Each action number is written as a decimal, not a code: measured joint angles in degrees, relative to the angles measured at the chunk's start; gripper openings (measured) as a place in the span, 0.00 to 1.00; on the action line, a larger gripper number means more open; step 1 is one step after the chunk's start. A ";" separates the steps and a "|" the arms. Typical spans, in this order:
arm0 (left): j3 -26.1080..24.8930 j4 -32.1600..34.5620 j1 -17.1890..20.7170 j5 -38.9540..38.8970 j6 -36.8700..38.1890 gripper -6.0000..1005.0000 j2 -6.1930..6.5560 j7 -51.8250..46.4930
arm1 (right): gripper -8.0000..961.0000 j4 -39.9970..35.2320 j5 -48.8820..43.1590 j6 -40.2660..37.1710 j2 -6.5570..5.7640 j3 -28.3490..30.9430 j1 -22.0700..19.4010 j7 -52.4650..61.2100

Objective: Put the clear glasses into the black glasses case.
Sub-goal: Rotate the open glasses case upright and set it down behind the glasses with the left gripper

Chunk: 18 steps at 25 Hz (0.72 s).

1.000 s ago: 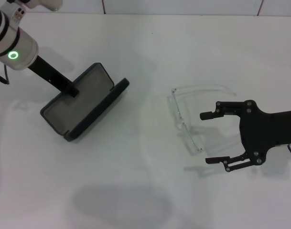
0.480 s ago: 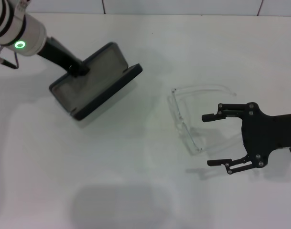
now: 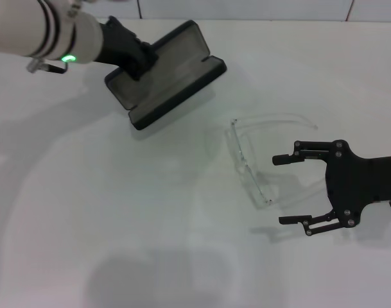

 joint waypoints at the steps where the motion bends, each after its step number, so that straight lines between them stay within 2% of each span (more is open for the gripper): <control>1: 1.20 -0.12 0.25 -0.31 -1.11 0.17 -0.01 0.57 | 0.84 0.00 0.00 0.06 0.02 0.05 -0.06 -0.02; 5: 6.51 -0.32 1.34 -0.94 -5.98 0.17 -0.02 3.60 | 0.84 0.17 0.01 0.35 0.04 0.16 -0.18 -0.36; 13: 17.91 1.58 6.13 0.17 -19.78 0.17 -0.04 8.38 | 0.84 0.57 0.26 1.09 -0.25 0.24 -0.19 -1.21; 18: 20.93 1.75 7.54 0.31 -21.72 0.16 -0.13 12.28 | 0.84 0.65 0.28 1.11 -0.35 0.24 -0.24 -1.36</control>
